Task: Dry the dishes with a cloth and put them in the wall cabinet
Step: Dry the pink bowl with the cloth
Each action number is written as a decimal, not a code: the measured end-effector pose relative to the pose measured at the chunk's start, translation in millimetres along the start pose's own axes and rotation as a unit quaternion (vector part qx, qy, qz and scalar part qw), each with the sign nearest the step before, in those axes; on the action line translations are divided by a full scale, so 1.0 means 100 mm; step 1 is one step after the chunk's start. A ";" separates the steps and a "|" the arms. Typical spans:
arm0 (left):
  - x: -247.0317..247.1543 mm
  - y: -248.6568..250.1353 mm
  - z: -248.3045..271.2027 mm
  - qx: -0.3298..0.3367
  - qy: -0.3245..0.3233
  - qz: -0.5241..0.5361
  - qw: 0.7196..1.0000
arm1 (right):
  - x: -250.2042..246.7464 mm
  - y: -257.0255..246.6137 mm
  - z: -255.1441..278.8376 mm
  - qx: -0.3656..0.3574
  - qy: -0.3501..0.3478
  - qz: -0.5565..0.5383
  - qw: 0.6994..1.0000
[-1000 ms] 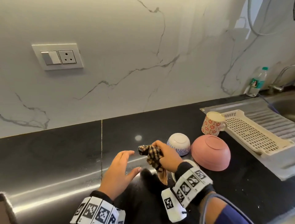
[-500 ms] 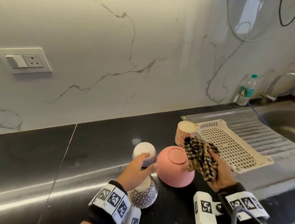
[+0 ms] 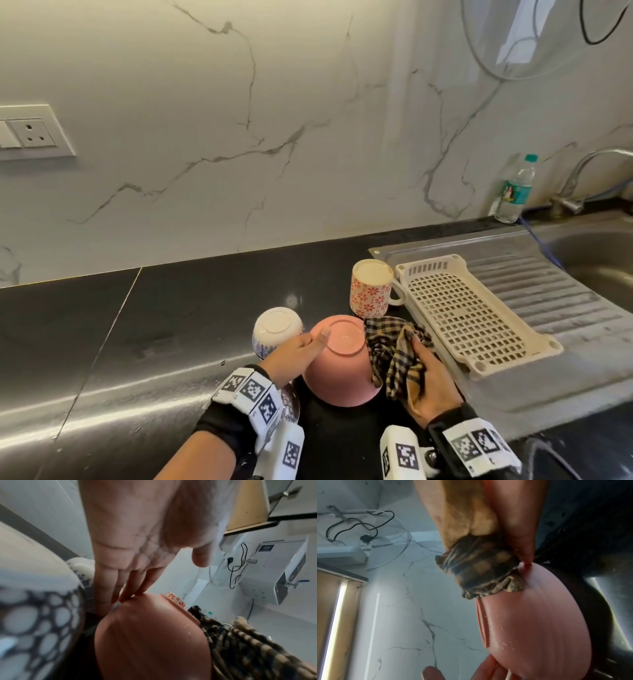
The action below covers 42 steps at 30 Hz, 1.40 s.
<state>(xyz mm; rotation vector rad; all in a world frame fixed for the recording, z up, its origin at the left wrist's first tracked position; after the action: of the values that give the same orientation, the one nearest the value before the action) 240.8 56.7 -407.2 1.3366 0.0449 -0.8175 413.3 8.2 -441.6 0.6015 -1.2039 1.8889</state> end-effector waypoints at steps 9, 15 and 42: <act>-0.26 0.65 0.33 0.204 0.222 0.070 0.951 | 0.00 0.02 0.00 0.000 -0.036 -0.018 0.999; -0.59 0.46 0.56 0.166 0.324 0.361 0.859 | 0.49 0.08 0.21 0.030 -0.145 -0.027 0.989; -1.39 -0.08 1.69 0.137 0.325 0.477 0.805 | 2.74 1.31 1.02 -0.552 -0.175 0.710 0.401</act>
<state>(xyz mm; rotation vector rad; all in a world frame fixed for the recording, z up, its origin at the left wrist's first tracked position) 65.3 -20.8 -301.9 1.6101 -0.2059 0.5313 147.6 -11.7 -264.1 -1.3313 -3.3748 1.1180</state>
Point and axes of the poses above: each hand's wrist, its own z-axis away from the middle knuckle, its own x-axis out of the palm, y = z × x, the point moved 8 cm from there along -z, towards the middle knuckle, and after that the axes turned 2 degrees about x, right-handed, at the moved point
